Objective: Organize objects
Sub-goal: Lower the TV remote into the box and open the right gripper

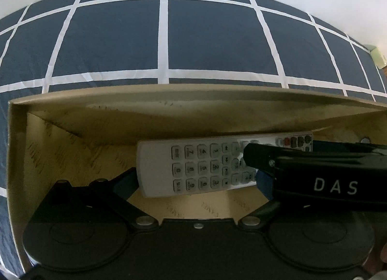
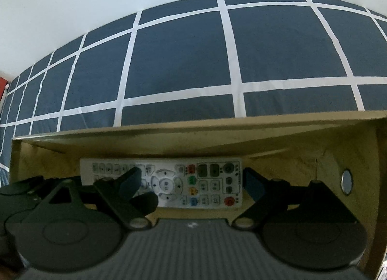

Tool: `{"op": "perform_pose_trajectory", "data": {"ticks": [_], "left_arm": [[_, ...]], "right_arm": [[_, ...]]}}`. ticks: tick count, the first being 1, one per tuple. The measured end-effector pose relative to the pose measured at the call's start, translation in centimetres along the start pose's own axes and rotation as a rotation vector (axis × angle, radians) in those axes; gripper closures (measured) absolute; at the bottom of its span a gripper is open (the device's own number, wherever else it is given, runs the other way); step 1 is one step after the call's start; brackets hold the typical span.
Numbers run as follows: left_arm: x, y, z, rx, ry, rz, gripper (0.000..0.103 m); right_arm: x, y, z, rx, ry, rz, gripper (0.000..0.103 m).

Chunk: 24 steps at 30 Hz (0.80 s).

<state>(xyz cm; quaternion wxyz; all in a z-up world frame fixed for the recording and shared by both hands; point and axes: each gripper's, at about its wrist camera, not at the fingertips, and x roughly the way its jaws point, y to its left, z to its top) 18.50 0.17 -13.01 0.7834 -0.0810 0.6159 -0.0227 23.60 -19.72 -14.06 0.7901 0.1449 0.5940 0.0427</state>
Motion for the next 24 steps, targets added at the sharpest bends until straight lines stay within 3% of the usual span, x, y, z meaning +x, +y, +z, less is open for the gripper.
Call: {"op": "perform_pose_trajectory", "data": {"ticks": [13, 20, 24], "left_arm": [[-0.3, -0.1, 0.1, -0.013, 0.006, 0.008, 0.000], [-2.5, -0.3, -0.8, -0.037, -0.012, 0.021, 0.000], [-4.3, -0.9, -1.7, -0.044, -0.031, 0.015, 0.000]], "right_arm": [[-0.1, -0.1, 0.1, 0.016, 0.014, -0.003, 0.012], [-2.1, 0.5, -0.4, -0.012, 0.006, 0.006, 0.011], [-4.2, 0.9, -0.9, -0.031, -0.016, -0.010, 0.005]]}}
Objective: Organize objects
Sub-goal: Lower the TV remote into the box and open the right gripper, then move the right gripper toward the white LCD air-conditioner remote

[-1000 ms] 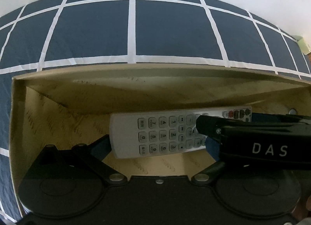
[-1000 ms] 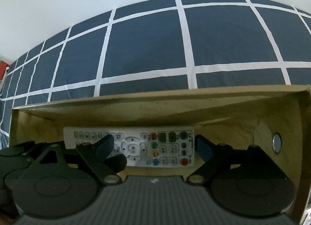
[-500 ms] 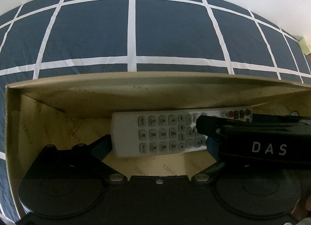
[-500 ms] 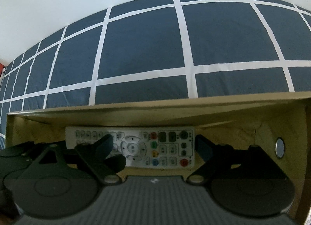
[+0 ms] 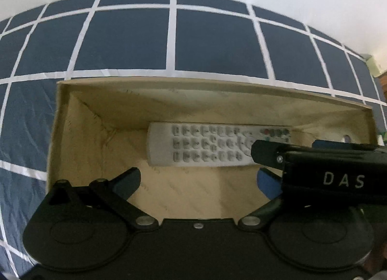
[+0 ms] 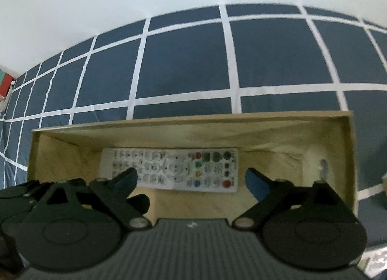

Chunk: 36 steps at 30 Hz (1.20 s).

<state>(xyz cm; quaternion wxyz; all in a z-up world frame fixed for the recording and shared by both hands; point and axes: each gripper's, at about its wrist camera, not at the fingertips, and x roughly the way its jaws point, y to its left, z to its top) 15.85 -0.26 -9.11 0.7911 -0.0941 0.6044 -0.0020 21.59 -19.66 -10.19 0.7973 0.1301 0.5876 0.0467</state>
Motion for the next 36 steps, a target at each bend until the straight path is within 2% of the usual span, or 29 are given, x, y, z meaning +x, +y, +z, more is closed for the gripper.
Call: {"op": "perform_pose_trajectory", "data": {"ticks": [9, 15, 25, 36], "left_arm": [[-5.0, -1.6, -3.2, 0.016, -0.061, 0.028, 0.000], [-8.4, -3.1, -6.3, 0.029, -0.086, 0.030, 0.000], [-12.2, -7.8, -10.6, 0.116, -0.131, 0.017, 0.000], [-13.2, -14.1, -13.0, 0.177, -0.146, -0.004, 0.000]], "right_arm": [[-6.5, 0.2, -2.2, -0.011, -0.092, 0.013, 0.000], [-11.3, -1.0, -5.3, -0.006, -0.144, -0.012, 0.000], [-17.7, -4.7, -10.6, 0.061, -0.209, -0.066, 0.000], [-22.0, -10.7, -14.2, 0.147, -0.241, -0.105, 0.000]]}}
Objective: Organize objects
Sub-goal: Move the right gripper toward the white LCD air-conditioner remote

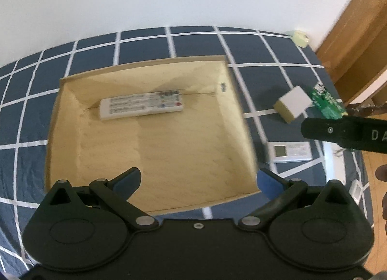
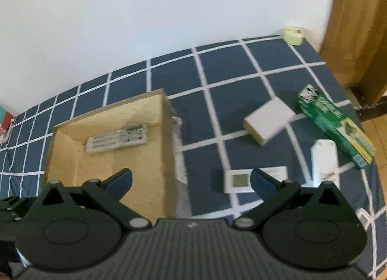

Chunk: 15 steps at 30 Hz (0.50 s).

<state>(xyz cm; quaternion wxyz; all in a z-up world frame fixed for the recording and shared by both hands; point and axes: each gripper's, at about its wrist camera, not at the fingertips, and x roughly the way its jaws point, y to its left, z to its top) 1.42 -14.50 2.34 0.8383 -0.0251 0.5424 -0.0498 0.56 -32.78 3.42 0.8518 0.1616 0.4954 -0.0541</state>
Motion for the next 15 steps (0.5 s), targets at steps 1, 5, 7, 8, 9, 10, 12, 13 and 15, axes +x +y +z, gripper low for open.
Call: {"op": "perform_pose_trajectory", "data": {"ticks": [1, 5, 7, 8, 9, 10, 12, 13, 15], "left_arm": [[0.0, -0.7, 0.0, 0.003, 0.000, 0.000, 0.000], [0.4, -3.5, 0.3, 0.015, 0.002, -0.007, 0.000], [0.8, -4.9, 0.4, 0.018, 0.007, -0.009, 0.000], [1.1, -5.6, 0.5, 0.017, 0.010, -0.011, 0.000], [1.4, -6.4, 0.6, 0.016, 0.015, -0.010, 0.000], [1.7, -7.0, 0.6, 0.014, 0.017, -0.012, 0.000], [2.2, -8.3, 0.7, 0.015, 0.025, -0.007, 0.000], [2.5, -8.9, 0.8, 0.018, 0.027, -0.003, 0.000], [3.1, -10.2, 1.0, 0.021, 0.035, -0.001, 0.000]], "right_arm": [[-0.2, -0.6, -0.1, 0.005, 0.000, 0.000, 0.000], [-0.7, -3.7, -0.1, 0.036, 0.009, -0.002, 0.000], [-0.8, -5.3, -0.1, 0.054, 0.014, -0.004, 0.000], [-0.8, -6.1, -0.1, 0.059, 0.018, -0.001, 0.000], [-0.7, -6.9, 0.0, 0.064, 0.023, 0.005, 0.000], [-0.7, -7.6, 0.0, 0.068, 0.025, 0.015, 0.000], [-0.6, -9.2, 0.2, 0.079, 0.035, 0.026, 0.000], [-0.5, -9.8, 0.3, 0.081, 0.037, 0.027, 0.000], [-0.3, -10.9, 0.5, 0.080, 0.047, 0.031, 0.000]]}}
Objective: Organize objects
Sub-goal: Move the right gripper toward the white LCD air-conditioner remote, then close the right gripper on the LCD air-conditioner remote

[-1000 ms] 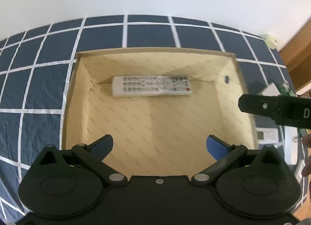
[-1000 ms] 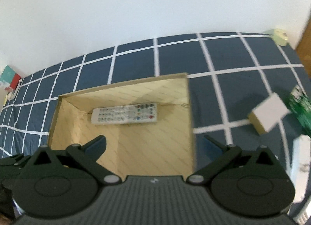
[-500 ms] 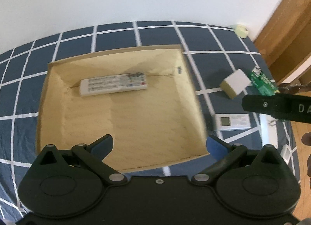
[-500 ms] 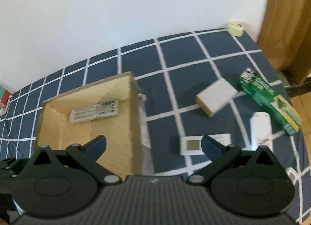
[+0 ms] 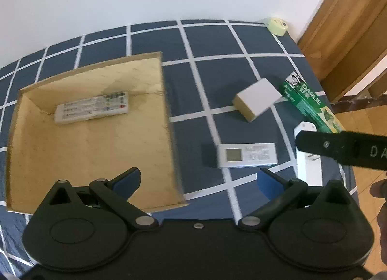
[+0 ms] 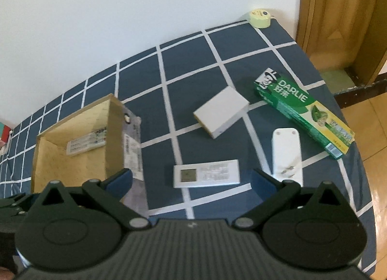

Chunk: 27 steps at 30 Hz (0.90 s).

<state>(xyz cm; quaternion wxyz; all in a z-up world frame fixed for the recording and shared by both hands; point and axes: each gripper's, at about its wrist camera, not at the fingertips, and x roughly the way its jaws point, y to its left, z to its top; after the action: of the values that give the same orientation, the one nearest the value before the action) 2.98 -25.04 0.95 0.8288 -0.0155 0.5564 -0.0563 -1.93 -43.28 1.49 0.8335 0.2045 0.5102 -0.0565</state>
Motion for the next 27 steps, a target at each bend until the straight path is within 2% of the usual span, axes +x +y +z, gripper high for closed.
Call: {"op": "perform_pose_trajectory", "data": {"ticks": [7, 13, 20, 27], "left_arm": [[1.9, -3.9, 1.1, 0.014, 0.012, 0.000, 0.000], [4.4, -5.9, 1.8, 0.033, 0.060, 0.020, 0.000], [7.8, -6.4, 2.3, 0.034, 0.128, 0.011, 0.000], [11.0, -6.1, 2.6, 0.016, 0.179, -0.012, 0.002]], "right_arm": [[1.4, -3.2, 1.2, -0.005, 0.041, 0.028, 0.000], [3.5, -5.0, 1.9, 0.012, 0.086, 0.061, 0.000], [6.5, -6.4, 2.4, 0.045, 0.135, 0.080, 0.003], [9.7, -6.5, 2.6, 0.043, 0.196, 0.086, 0.013]]}}
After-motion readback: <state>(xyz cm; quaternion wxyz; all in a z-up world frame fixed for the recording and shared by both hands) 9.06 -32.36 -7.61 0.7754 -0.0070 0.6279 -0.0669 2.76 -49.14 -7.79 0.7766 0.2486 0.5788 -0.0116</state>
